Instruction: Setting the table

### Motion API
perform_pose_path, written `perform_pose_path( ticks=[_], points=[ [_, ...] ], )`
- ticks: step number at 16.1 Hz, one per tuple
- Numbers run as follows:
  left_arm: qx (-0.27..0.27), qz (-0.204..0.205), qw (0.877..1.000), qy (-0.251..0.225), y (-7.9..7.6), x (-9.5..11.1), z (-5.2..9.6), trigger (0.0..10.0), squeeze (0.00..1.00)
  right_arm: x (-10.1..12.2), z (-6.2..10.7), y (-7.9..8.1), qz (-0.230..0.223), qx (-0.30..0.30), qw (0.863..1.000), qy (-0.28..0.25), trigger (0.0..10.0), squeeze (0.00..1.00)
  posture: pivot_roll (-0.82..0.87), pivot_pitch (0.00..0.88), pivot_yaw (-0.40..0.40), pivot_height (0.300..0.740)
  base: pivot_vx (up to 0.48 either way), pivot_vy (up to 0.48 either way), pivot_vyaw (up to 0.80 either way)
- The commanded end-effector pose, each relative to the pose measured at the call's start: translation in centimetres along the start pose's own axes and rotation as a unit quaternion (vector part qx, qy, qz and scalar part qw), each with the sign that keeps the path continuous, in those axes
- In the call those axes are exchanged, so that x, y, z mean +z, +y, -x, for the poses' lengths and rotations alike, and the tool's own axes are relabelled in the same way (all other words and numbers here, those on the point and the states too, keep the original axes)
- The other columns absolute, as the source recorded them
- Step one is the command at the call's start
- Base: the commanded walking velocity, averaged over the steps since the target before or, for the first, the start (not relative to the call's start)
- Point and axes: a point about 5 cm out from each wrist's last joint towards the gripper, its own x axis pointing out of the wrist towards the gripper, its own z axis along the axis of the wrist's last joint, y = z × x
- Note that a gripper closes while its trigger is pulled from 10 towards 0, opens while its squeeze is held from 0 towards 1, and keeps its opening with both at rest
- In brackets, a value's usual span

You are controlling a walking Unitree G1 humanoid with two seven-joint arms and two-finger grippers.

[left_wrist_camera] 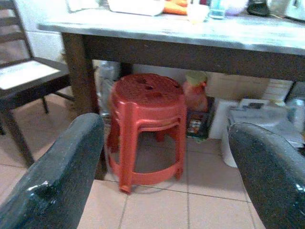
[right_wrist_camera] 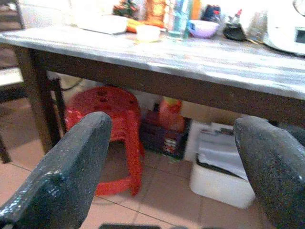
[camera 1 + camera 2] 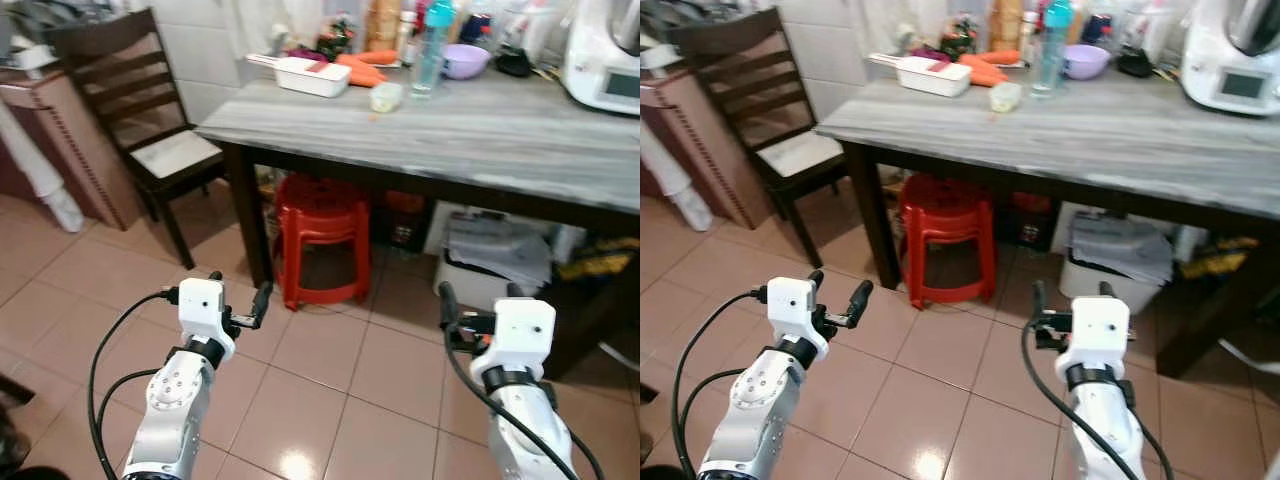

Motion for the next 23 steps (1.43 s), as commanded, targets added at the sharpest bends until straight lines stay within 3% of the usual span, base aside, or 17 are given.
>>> perform_pose_path(
  ticks=[1,11,19,23],
  points=[
    [-0.004,-0.001,1.0,-0.007,-0.05,0.45,-0.05,10.0,0.0,0.18,-0.17,0.01,0.002,0.002,1.0,-0.005,10.0,0.0,-0.08,0.0,0.032,0.74,0.0,-0.255,0.0],
    [-0.016,-0.008,1.0,-0.007,0.04,0.78,-0.46,10.0,0.0,-0.35,-0.26,0.57,-0.009,-0.005,1.0,-0.001,10.0,0.0,-0.08,0.0,0.062,0.74,0.0,-0.325,0.0],
    [-0.03,-0.009,0.999,-0.004,-0.23,0.76,-0.38,10.0,0.0,-0.58,0.04,0.53,-0.01,-0.006,1.0,0.003,10.0,0.0,-0.08,0.0,0.064,0.74,0.0,-0.341,-0.57],
    [-0.03,-0.008,1.0,-0.004,-0.39,0.68,-0.19,10.0,0.0,-0.59,-0.02,0.84,-0.011,0.002,1.0,0.003,10.0,0.0,-0.07,0.0,0.058,0.74,0.0,-0.34,0.0]
  ],
)
